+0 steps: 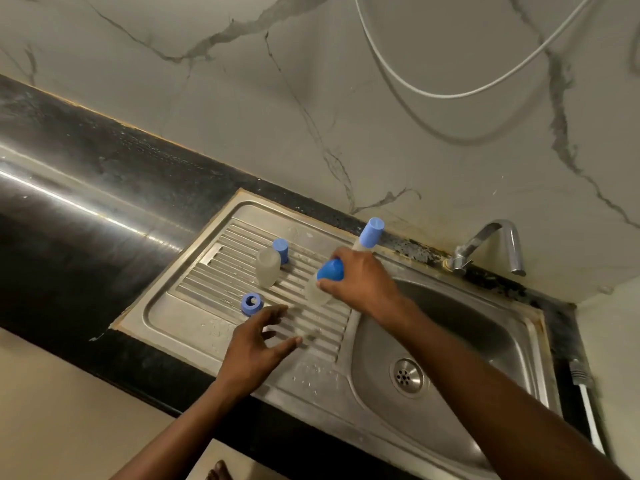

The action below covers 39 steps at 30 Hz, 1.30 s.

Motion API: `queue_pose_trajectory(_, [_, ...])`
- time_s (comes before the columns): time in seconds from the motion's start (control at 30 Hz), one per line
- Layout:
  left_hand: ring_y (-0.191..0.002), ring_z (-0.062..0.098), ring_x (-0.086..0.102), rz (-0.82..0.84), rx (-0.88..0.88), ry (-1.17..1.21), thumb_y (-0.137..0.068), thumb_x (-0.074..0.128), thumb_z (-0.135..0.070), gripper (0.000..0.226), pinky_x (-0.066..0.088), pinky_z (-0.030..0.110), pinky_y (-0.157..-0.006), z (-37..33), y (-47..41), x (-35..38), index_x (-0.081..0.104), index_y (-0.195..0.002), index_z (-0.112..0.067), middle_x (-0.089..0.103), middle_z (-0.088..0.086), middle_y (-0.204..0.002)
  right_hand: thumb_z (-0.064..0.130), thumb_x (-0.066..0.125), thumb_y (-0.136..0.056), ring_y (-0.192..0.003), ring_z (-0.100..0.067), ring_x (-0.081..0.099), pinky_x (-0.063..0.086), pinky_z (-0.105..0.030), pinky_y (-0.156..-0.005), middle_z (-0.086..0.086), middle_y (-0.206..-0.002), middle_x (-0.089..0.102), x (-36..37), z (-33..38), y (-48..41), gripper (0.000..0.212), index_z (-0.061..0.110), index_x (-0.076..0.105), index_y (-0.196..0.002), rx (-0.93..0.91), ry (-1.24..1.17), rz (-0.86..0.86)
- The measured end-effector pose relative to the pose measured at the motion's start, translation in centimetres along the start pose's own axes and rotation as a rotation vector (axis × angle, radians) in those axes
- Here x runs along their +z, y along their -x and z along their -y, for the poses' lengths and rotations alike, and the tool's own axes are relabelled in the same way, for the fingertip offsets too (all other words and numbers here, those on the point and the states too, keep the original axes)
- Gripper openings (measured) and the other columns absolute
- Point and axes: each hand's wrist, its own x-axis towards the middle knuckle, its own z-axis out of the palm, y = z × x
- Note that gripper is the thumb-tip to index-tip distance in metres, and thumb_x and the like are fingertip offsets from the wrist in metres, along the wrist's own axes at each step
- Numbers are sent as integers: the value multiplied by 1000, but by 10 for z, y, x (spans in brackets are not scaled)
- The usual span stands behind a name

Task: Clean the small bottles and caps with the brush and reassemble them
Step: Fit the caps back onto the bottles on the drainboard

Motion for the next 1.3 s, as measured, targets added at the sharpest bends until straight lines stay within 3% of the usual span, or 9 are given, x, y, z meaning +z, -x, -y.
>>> queue_pose_trajectory(0.2, [-101,7,73,-104,-61,49,-84,89,-23,33,62,40,-91,-7,-23,-10,77,-115,-26,76,-19,-109,40,78,-84,-95,-19,55,43,-32,-78,-4,-113,64,-27,-4,-87,45,18,61,-119,38,112,-91])
queue_pose_trajectory(0.37, [-96,6,73,-146,-56,37,-85,87,-23,25,63,30,-82,-6,-32,-16,79,-109,-27,78,-15,-102,24,73,-90,-91,-21,57,39,-27,-61,-7,-117,62,-19,-12,-138,37,13,59,-123,93,210,-27])
queue_pose_trajectory(0.53, [-96,11,75,-176,-103,72,-84,88,-23,27,62,28,-81,1,-33,-18,79,-109,-28,79,-12,-101,18,74,-90,-90,-24,59,53,-36,-80,-12,-116,62,-2,-26,-173,37,9,59,-122,99,207,17])
queue_pose_trajectory(0.77, [-97,12,75,-172,-141,50,-85,87,-27,27,64,38,-84,8,-38,-22,79,-110,-29,78,-11,-102,23,77,-88,-101,-30,64,58,-45,-89,-11,-119,62,10,-28,-193,43,11,59,-126,96,207,31])
queue_pose_trajectory(1.03, [-97,14,75,-176,-151,60,-85,87,-24,27,64,40,-85,8,-37,-24,79,-110,-29,78,-11,-102,36,81,-85,-104,-28,64,58,-44,-90,-11,-125,62,5,-28,-193,58,12,56,-132,92,195,46])
queue_pose_trajectory(1.17, [-96,15,76,-201,-155,72,-86,87,-21,24,65,44,-84,5,-37,-30,79,-108,-28,78,-11,-101,34,77,-89,-97,-28,63,52,-36,-77,-13,-119,64,-12,-16,-181,49,10,56,-125,22,267,-17])
queue_pose_trajectory(1.3, [-98,16,75,-223,-165,60,-88,86,-23,19,64,44,-82,2,-36,-38,80,-105,-30,78,-10,-99,39,73,-92,-94,-26,64,51,-34,-74,-10,-116,66,-17,13,-153,43,12,59,-122,-124,287,-146])
